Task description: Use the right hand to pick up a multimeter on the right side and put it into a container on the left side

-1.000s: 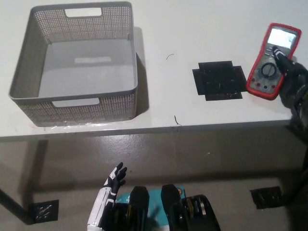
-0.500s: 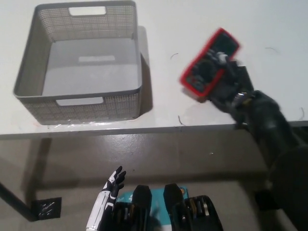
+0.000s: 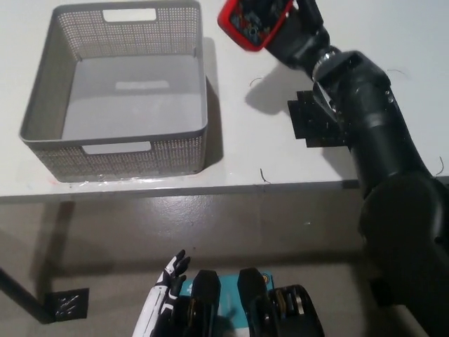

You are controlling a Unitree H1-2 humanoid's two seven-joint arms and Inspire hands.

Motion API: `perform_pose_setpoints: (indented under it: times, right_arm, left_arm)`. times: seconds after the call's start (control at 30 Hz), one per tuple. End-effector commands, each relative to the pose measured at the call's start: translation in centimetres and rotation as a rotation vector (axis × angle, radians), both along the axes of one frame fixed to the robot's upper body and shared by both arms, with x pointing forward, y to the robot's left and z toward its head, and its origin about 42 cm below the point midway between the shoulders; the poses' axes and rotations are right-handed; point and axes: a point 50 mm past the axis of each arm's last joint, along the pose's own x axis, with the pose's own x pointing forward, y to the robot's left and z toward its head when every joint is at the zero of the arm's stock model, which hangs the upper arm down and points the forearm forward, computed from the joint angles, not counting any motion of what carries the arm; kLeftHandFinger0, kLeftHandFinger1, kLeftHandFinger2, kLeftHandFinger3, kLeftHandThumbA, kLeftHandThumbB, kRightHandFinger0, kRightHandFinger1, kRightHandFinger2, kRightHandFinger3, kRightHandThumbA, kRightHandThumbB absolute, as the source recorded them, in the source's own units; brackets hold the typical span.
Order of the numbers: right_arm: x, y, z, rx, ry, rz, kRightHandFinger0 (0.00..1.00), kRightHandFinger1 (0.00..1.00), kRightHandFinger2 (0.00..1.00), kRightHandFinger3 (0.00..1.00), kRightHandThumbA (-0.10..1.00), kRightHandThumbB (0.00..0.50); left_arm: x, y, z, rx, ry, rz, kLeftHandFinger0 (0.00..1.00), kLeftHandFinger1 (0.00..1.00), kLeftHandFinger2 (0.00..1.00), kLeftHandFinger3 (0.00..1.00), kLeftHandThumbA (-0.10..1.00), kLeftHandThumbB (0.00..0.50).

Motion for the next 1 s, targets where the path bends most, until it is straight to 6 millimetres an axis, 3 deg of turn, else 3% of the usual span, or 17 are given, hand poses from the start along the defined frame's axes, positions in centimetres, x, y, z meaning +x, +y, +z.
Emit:
perform_pose_setpoints:
  times: [0.0, 0.1, 0.17, 0.43, 0.47, 0.5, 0.53, 0.6, 0.63, 0.73, 0.77, 0.8, 0.83, 0.87, 0.9, 0.93, 0.97]
  right_arm:
    - [0.1, 1.9, 7.5, 0.128, -0.189, 0.068, 0.00, 0.00, 0.52, 1.00, -0.10, 0.148]
    - [0.1, 1.9, 8.3, 0.134, -0.196, 0.076, 0.00, 0.00, 0.57, 1.00, -0.10, 0.152]
    - [0.1, 2.0, 8.7, 0.158, -0.164, 0.094, 0.00, 0.06, 0.66, 1.00, -0.10, 0.140]
    - [-0.7, 6.5, 8.0, 0.016, -0.139, 0.166, 0.00, 0.07, 0.60, 1.00, -0.10, 0.126]
    - [-0.8, 7.3, 7.9, -0.012, -0.111, 0.191, 0.00, 0.12, 0.65, 0.80, -0.10, 0.123]
    - [-1.0, 7.9, 7.9, -0.041, -0.103, 0.201, 0.00, 0.10, 0.61, 0.73, -0.10, 0.141]
    - [-1.2, 8.8, 7.8, -0.096, -0.109, 0.204, 0.00, 0.08, 0.62, 0.88, -0.10, 0.141]
    - [-1.5, 10.0, 8.0, -0.172, -0.119, 0.208, 0.00, 0.05, 0.61, 1.00, -0.10, 0.122]
    - [-1.7, 10.7, 8.0, -0.239, -0.144, 0.205, 0.00, 0.04, 0.61, 1.00, -0.10, 0.104]
    - [-2.2, 12.6, 7.7, -0.487, -0.164, 0.125, 0.00, 0.01, 0.64, 1.00, -0.10, 0.153]
    - [-2.3, 13.0, 7.6, -0.563, -0.196, 0.103, 0.00, 0.09, 0.71, 1.00, -0.10, 0.188]
    - [-2.6, 13.8, 7.6, -0.731, -0.281, 0.059, 0.00, 0.08, 0.71, 0.48, -0.10, 0.177]
    - [-2.8, 14.2, 7.4, -0.844, -0.345, 0.036, 0.00, 0.22, 0.82, 0.34, -0.10, 0.178]
    - [-2.9, 14.4, 7.3, -0.888, -0.372, 0.027, 0.00, 0.26, 0.85, 0.37, -0.10, 0.177]
    - [-3.1, 14.9, 7.0, -1.006, -0.423, 0.015, 0.00, 0.31, 0.80, 0.34, -0.10, 0.181]
    - [-3.3, 15.3, 6.9, -1.119, -0.478, -0.008, 0.00, 0.30, 0.74, 0.44, -0.10, 0.186]
    - [-3.5, 15.7, 6.8, -1.198, -0.524, -0.028, 0.00, 0.29, 0.70, 0.65, -0.10, 0.173]
  left_arm:
    - [-0.4, 0.1, 0.5, 0.006, -0.055, 0.014, 1.00, 1.00, 1.00, 1.00, 1.00, 0.452]
    - [-0.5, 0.2, 0.5, 0.003, -0.053, 0.006, 1.00, 1.00, 1.00, 1.00, 1.00, 0.450]
    - [-0.6, 0.1, 0.4, -0.002, -0.047, -0.003, 1.00, 1.00, 1.00, 1.00, 1.00, 0.457]
    - [-1.6, -0.5, -0.1, 0.007, -0.027, -0.023, 1.00, 1.00, 1.00, 1.00, 1.00, 0.482]
    - [-1.6, -0.7, -0.2, 0.003, -0.025, -0.024, 1.00, 1.00, 1.00, 1.00, 1.00, 0.478]
    - [-1.5, -0.7, -0.1, 0.002, -0.025, -0.025, 1.00, 1.00, 1.00, 1.00, 1.00, 0.479]
    - [-1.5, -0.7, -0.1, 0.006, -0.028, -0.028, 1.00, 1.00, 1.00, 1.00, 1.00, 0.474]
    - [-1.3, -0.8, 0.0, 0.016, -0.034, -0.030, 1.00, 1.00, 1.00, 1.00, 1.00, 0.471]
    - [-1.3, -0.7, 0.0, 0.021, -0.036, -0.033, 1.00, 1.00, 1.00, 1.00, 1.00, 0.474]
    - [-1.4, -0.9, -0.1, 0.029, -0.034, -0.033, 1.00, 1.00, 1.00, 1.00, 1.00, 0.500]
    - [-1.5, -0.9, -0.1, 0.028, -0.034, -0.034, 1.00, 1.00, 1.00, 1.00, 1.00, 0.500]
    - [-1.5, -0.9, -0.1, 0.028, -0.034, -0.039, 1.00, 1.00, 1.00, 1.00, 1.00, 0.500]
    - [-1.5, -0.9, -0.1, 0.029, -0.034, -0.043, 1.00, 1.00, 1.00, 1.00, 1.00, 0.500]
    - [-1.5, -0.9, -0.1, 0.029, -0.035, -0.045, 1.00, 1.00, 1.00, 1.00, 1.00, 0.500]
    - [-1.5, -0.9, 0.0, 0.029, -0.036, -0.052, 1.00, 1.00, 1.00, 1.00, 1.00, 0.500]
    - [-1.4, -0.9, 0.0, 0.030, -0.037, -0.055, 1.00, 1.00, 1.00, 1.00, 1.00, 0.500]
    - [-1.3, -1.0, 0.0, 0.030, -0.038, -0.059, 1.00, 1.00, 1.00, 1.00, 1.00, 0.500]
